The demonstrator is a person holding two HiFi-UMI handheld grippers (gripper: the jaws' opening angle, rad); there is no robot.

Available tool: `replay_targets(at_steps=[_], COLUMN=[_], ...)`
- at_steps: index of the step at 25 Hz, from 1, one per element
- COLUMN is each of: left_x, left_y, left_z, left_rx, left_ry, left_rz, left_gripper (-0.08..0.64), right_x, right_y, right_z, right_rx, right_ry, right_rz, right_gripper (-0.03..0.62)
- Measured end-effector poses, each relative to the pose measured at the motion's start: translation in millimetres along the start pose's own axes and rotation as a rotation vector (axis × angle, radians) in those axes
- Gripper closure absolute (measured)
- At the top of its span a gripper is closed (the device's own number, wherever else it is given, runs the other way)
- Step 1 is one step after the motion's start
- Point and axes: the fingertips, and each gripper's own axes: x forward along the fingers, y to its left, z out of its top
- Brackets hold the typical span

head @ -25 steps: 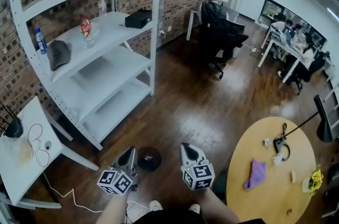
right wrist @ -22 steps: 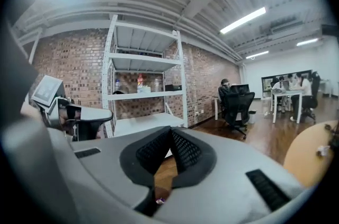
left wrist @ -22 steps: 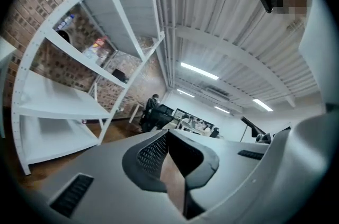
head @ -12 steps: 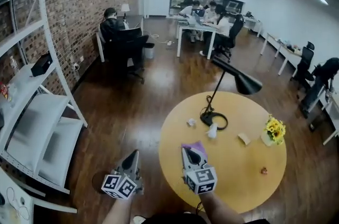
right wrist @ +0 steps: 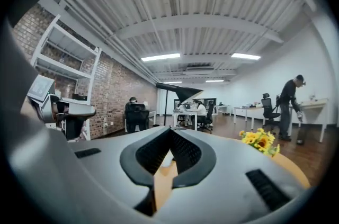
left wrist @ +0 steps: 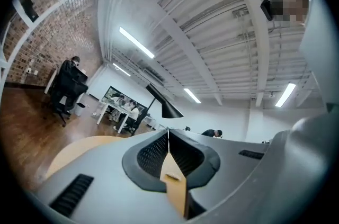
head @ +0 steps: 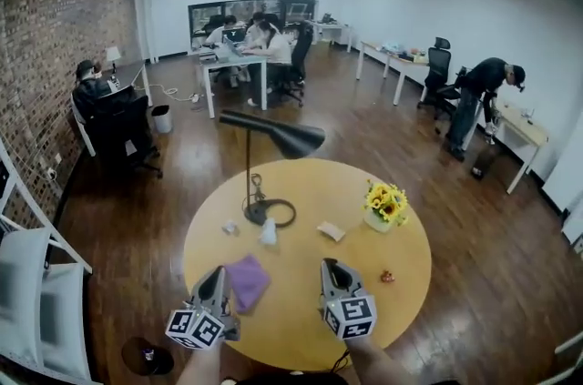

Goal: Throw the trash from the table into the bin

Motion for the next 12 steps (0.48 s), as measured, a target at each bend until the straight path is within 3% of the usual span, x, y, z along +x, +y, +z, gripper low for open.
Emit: replay_targets(at_steps=[5, 12], left_x=[28.8, 30.0], left_y=[-41.1, -46.6], left_z=[-13.4, -18.1], left_rx=[0.040, 0.043], left_ry=[0.078, 0.100], left_rz=[-0.190, -0.316], left_gripper=[0.551, 0.552], right_x=[-49.8, -98.3], right_y=[-60.0, -72.9], right_z=[-11.1, -18.7], right_rx=[0.048, 0.086], right_ry=[-0.017, -0.046], right_rz=[-0.200, -0.375], right_gripper=[0.592, 0.592])
